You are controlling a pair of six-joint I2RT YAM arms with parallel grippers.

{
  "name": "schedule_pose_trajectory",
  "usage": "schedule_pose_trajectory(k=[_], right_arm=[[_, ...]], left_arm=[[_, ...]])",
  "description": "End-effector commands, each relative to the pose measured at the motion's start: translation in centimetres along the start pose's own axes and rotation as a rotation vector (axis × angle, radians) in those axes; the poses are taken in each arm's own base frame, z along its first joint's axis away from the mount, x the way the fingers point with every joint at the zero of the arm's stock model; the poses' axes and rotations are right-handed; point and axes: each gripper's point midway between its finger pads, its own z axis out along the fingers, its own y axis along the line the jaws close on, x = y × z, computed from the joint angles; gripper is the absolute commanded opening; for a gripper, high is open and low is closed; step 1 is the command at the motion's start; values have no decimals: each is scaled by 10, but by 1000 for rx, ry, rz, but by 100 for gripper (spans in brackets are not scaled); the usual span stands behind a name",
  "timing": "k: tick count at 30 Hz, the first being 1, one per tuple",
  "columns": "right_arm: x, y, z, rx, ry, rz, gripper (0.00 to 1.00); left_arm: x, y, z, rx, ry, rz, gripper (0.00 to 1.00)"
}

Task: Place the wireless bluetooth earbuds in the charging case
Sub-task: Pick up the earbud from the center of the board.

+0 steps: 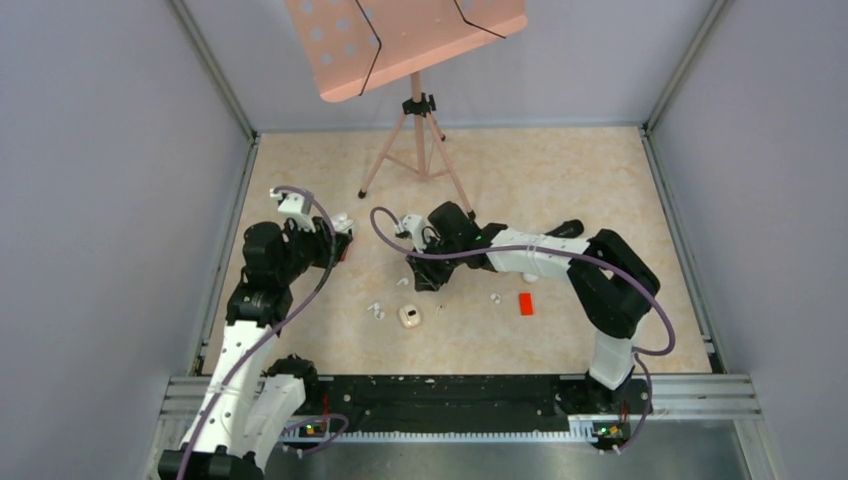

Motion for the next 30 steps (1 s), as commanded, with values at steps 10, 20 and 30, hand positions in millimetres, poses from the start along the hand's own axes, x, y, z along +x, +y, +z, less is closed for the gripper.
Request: schedule_pose_trajectory(k=[10,20,30], right_arm=[[-30,-5,23,-27,-125,-272,42],[-67,29,35,-100,-140,-85,32],[-38,77,67,-190,-23,55,34]], left_arm=[[-18,5,-7,-37,-62,-25,0],[-22,37,-8,-216,-53,-147,0],[-28,75,-37,-440,-77,-215,0]])
